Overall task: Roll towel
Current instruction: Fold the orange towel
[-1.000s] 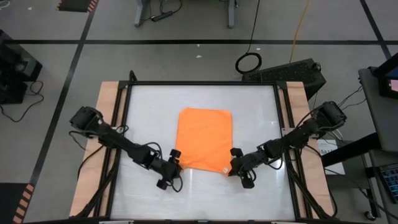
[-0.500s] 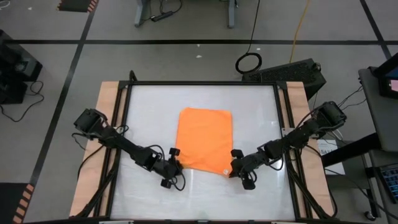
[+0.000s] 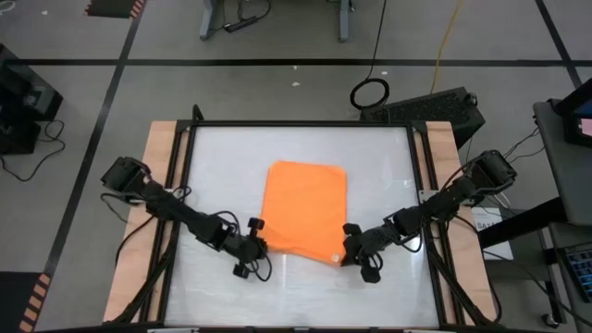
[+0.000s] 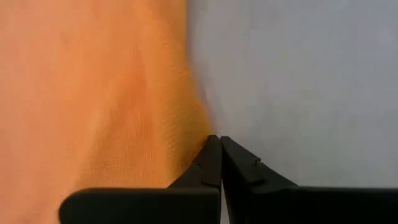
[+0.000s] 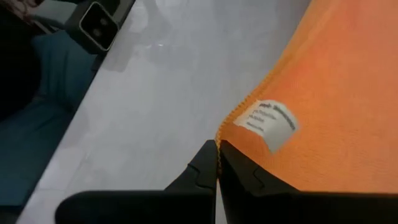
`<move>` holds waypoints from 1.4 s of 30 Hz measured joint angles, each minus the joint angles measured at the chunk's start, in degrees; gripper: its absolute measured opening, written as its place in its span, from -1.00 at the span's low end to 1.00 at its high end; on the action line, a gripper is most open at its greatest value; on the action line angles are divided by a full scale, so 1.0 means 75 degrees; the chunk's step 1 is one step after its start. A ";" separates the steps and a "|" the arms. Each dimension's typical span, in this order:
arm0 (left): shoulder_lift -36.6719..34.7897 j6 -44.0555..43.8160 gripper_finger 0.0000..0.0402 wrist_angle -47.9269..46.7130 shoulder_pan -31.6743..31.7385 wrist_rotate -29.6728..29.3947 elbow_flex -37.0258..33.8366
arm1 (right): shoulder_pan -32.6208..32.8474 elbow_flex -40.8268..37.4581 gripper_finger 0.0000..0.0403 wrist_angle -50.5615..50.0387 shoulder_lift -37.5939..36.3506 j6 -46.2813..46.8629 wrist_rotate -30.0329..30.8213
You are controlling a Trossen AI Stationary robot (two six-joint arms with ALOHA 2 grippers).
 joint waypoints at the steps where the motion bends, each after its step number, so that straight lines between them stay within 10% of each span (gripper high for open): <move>1: -0.0177 0.0058 -0.99 0.0041 -0.0031 0.0098 0.0011 | 0.0009 -0.0001 -0.99 -0.0025 0.0000 0.0063 -0.0110; 21: -0.0477 -0.0347 -0.98 -0.0256 -0.0165 0.1871 0.0028 | 0.0091 0.0001 -0.11 -0.0416 -0.0056 0.0147 -0.0437; 33: -0.0486 -0.0297 -0.88 -0.0498 -0.0173 0.2342 0.0031 | -0.0417 0.0001 -0.07 -0.0722 -0.0625 -0.0715 0.1561; 42: -0.0486 -0.0344 -0.33 -0.0443 -0.0173 0.2360 0.0034 | -0.1652 0.0001 -0.07 -0.0848 -0.0625 -0.1750 0.2055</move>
